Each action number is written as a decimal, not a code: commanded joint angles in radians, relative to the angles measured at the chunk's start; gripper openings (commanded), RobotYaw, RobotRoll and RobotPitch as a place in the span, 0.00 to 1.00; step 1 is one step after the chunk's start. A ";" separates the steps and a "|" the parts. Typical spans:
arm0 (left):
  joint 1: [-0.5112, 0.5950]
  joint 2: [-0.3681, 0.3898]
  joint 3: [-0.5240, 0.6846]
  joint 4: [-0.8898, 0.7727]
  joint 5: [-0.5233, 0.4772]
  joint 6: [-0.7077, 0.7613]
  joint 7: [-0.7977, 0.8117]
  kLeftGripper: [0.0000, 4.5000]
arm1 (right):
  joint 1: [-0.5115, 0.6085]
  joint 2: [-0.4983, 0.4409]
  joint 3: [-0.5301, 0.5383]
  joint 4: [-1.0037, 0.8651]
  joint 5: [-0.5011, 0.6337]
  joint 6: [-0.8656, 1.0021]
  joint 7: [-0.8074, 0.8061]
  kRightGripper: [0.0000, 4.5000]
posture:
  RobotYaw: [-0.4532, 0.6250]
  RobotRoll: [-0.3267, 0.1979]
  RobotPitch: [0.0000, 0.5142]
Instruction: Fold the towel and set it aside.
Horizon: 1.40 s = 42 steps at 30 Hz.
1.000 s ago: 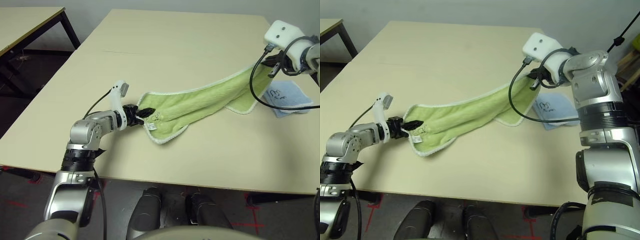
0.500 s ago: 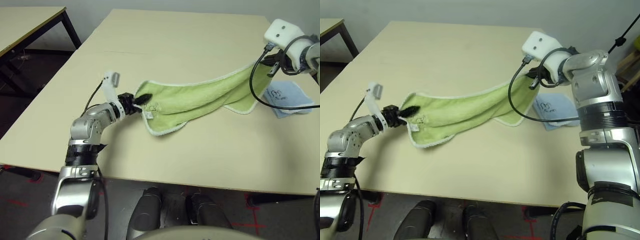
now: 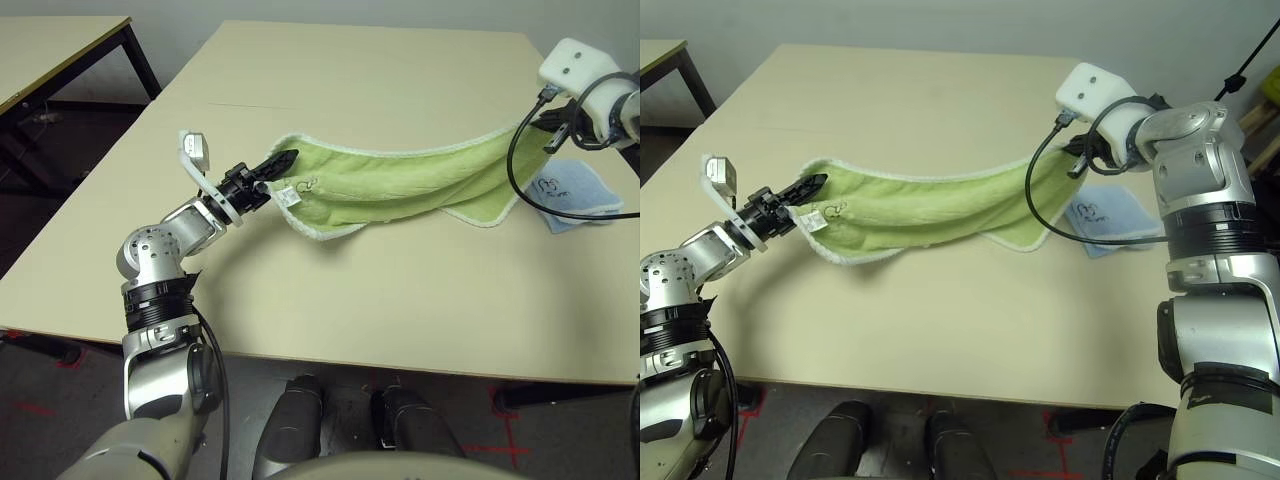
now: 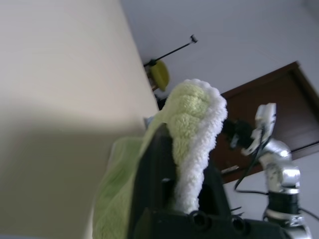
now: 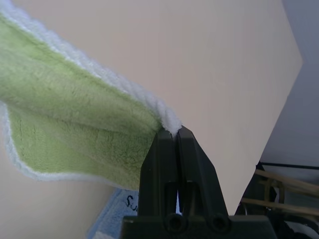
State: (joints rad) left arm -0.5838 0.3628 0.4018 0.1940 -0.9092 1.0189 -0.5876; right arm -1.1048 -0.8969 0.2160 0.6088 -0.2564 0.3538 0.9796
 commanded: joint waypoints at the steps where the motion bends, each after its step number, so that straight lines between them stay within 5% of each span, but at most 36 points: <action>1: 0.024 0.033 -0.055 -0.027 0.034 -0.010 -0.038 0.11 | -0.033 -0.013 -0.010 0.037 -0.017 -0.022 -0.019 0.00 | 0.51 0.62 0.24; 10: 0.041 0.071 -0.106 -0.009 0.087 -0.075 -0.077 0.75 | -0.061 -0.021 -0.007 0.103 -0.039 -0.059 -0.045 0.00 | 0.52 0.62 0.23; 15: 0.043 0.086 -0.139 -0.002 0.141 -0.133 -0.105 1.00 | -0.068 -0.019 -0.008 0.117 -0.046 -0.067 -0.055 0.00 | 0.52 0.62 0.23; 24: 0.062 0.110 -0.179 0.003 0.203 -0.184 -0.150 1.00 | -0.091 -0.005 -0.013 0.144 -0.046 -0.072 -0.050 0.00 | 0.52 0.62 0.23; 31: 0.013 0.123 -0.352 -0.003 0.381 -0.342 -0.197 1.00 | -0.055 0.019 -0.017 0.051 -0.010 -0.071 0.000 0.00 | 0.52 0.62 0.24; 42: -0.347 0.044 -0.610 0.611 0.742 -0.725 -0.375 1.00 | -0.027 0.046 -0.019 -0.046 0.018 -0.052 0.028 0.00 | 0.51 0.62 0.23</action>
State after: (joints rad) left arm -0.8975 0.4198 -0.1782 0.7231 -0.2209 0.3390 -0.9503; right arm -1.1428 -0.8481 0.2090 0.5873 -0.2485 0.2911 0.9928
